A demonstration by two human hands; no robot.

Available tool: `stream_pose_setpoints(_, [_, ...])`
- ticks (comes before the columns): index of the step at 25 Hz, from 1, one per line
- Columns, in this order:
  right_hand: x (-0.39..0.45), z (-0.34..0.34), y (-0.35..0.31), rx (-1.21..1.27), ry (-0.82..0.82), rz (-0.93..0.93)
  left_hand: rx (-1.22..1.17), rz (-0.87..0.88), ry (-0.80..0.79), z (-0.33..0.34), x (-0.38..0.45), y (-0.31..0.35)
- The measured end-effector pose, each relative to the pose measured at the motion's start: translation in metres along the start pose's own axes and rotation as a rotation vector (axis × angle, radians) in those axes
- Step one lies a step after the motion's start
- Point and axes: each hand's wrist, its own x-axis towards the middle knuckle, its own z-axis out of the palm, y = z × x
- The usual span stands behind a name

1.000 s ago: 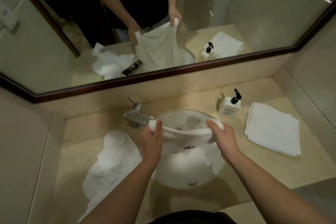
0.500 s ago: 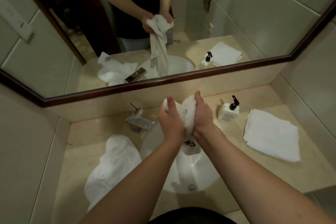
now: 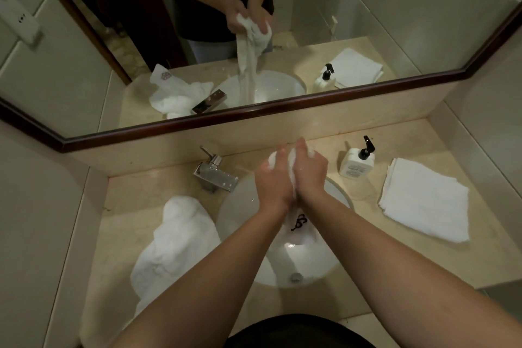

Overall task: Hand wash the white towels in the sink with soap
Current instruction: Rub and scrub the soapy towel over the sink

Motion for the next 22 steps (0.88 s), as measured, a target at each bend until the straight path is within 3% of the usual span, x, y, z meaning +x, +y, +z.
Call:
stream_pose_setpoints(4, [-0.033,0.004,0.024,-0.228,-0.190,-0.052,0.005,-0.133,0.088,-0.008,0.034,0.002])
stream_pose_setpoints(8, [-0.005,0.005,0.009,-0.209,-0.058,-0.095,0.073,-0.123,0.042,0.001,0.032,-0.013])
stream_pose_setpoints(12, [-0.014,0.009,0.020,-0.295,-0.197,-0.161,-0.020,-0.216,0.070,-0.008,0.045,-0.009])
stream_pose_setpoints(17, [0.006,0.009,0.009,-0.223,-0.099,-0.125,0.040,-0.201,-0.023,0.000,0.041,-0.011])
stream_pose_setpoints(20, [-0.011,0.007,0.014,-0.349,-0.247,-0.244,0.041,-0.236,-0.029,-0.006,0.050,-0.008])
stream_pose_setpoints(22, [0.002,0.005,0.004,-0.301,-0.143,-0.187,0.064,-0.224,-0.081,-0.002,0.044,-0.013])
